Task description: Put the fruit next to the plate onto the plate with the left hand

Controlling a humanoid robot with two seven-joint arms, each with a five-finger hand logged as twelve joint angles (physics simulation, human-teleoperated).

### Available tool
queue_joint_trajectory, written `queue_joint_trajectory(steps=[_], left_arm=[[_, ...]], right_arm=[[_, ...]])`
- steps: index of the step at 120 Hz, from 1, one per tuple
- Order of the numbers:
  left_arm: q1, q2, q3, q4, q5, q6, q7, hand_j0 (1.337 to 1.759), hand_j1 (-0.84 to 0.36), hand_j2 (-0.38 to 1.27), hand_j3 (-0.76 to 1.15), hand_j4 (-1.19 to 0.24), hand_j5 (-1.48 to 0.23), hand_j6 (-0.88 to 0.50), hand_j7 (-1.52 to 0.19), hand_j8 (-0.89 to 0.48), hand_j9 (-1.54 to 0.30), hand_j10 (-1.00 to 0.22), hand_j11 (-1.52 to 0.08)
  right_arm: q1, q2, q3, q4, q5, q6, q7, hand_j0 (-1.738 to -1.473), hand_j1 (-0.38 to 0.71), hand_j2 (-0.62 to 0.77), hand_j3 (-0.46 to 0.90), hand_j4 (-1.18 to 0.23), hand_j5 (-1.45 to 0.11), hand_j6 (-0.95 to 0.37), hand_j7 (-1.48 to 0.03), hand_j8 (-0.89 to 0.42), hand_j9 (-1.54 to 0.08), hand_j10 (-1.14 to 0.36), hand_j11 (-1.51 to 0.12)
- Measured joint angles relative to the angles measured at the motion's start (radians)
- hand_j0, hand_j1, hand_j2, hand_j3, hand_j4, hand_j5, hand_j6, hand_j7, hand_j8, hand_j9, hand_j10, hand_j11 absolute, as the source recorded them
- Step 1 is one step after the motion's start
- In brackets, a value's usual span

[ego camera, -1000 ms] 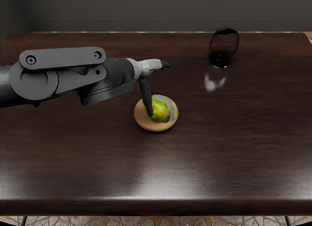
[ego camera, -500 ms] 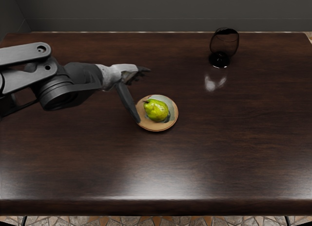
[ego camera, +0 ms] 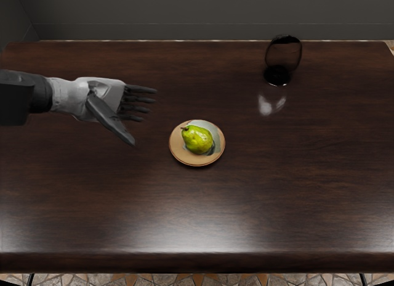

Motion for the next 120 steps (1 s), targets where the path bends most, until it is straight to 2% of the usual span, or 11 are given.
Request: queue_joint_trajectory(steps=[25,50,64,75,120], left_arm=[[0.037,0.097,-0.018,0.013,-0.146,-0.096,0.000,1.658,0.35,0.00,0.00,0.00,0.00,0.00,0.00,0.00,0.00,0.00,0.00],[0.050,0.138,-0.020,0.031,-0.221,-0.160,0.000,1.658,0.35,0.00,0.00,0.00,0.00,0.00,0.00,0.00,0.00,0.00,0.00],[0.108,0.216,-0.019,0.038,-0.296,-0.175,0.000,1.658,0.35,0.00,0.00,0.00,0.00,0.00,0.00,0.00,0.00,0.00,0.00],[0.114,0.243,-0.017,0.041,-0.353,-0.183,0.000,1.658,0.35,0.00,0.00,0.00,0.00,0.00,0.00,0.00,0.00,0.00,0.00],[0.126,0.299,-0.020,0.048,-0.395,-0.214,0.000,1.658,0.35,0.00,0.00,0.00,0.00,0.00,0.00,0.00,0.00,0.00,0.00]], right_arm=[[0.000,0.000,0.000,0.003,0.000,0.000,0.000,-1.658,-0.32,-0.01,0.00,-0.03,-0.03,-0.03,-0.03,-0.03,-0.03,-0.03,-0.03],[0.000,0.000,0.000,0.013,0.000,0.000,0.000,-1.658,-0.32,-0.01,0.00,-0.03,-0.03,-0.03,-0.03,-0.03,-0.03,-0.03,-0.03],[0.000,0.000,0.000,0.015,-0.001,0.000,-0.001,-1.658,-0.32,-0.01,0.00,-0.03,-0.03,-0.03,-0.03,-0.03,-0.03,-0.03,-0.03],[0.000,0.000,0.000,0.015,0.000,0.000,-0.001,-1.658,-0.32,-0.01,0.00,-0.03,-0.03,-0.03,-0.03,-0.03,-0.03,-0.03,-0.03],[0.001,0.000,0.000,0.017,0.000,0.000,-0.002,-1.658,-0.32,-0.01,0.00,-0.03,-0.03,-0.03,-0.03,-0.03,-0.03,-0.03,-0.03]])
